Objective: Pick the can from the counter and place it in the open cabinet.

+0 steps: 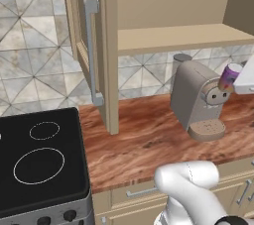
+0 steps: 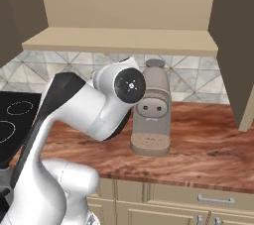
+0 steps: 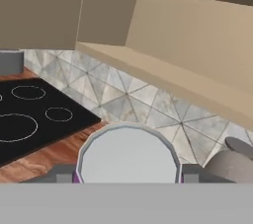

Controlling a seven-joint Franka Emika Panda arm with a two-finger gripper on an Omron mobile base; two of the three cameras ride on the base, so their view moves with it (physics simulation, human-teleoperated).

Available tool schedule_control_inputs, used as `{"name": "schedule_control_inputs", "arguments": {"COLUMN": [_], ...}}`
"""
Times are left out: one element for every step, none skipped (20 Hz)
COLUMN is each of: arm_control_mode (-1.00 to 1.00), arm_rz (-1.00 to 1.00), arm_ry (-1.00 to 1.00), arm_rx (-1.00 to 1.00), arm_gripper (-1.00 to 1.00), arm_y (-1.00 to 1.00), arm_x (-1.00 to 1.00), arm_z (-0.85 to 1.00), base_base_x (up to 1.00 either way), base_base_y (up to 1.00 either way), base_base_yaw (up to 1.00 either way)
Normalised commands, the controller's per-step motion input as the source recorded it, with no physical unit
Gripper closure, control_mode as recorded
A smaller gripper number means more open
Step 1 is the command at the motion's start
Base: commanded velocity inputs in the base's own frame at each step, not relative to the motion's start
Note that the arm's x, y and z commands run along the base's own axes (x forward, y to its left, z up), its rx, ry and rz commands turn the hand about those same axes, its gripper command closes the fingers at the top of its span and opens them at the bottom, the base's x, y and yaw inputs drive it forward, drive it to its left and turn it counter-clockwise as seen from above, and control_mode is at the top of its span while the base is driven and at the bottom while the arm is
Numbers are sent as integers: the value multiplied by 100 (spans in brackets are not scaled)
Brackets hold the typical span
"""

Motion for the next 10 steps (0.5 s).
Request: {"name": "schedule_control_inputs", "arguments": {"arm_control_mode": [-100,-100,-100,-100,-100,-100,-100,-100,-100,-100], "arm_rz": [0,0,0,0,-1,-1,-1,-1,-3,-3], "arm_ry": [0,0,0,0,-1,0,0,0,0,0], "arm_rx": [3,4,6,6,5,5,5,4,4,4], "arm_gripper": [100,100,100,100,100,100,100,100,100,100], "arm_y": [-1,0,0,0,0,0,0,0,0,0], "arm_x": [-29,-24,-23,-24,-27,-19,-14,-13,0,0], "arm_z": [66,69,69,66,66,67,68,65,60,55], "base_base_x": [0,0,0,0,0,0,0,0,0,0], "base_base_y": [0,0,0,0,0,0,0,0,0,0], "base_base_yaw": [0,0,0,0,0,0,0,0,0,0]}}
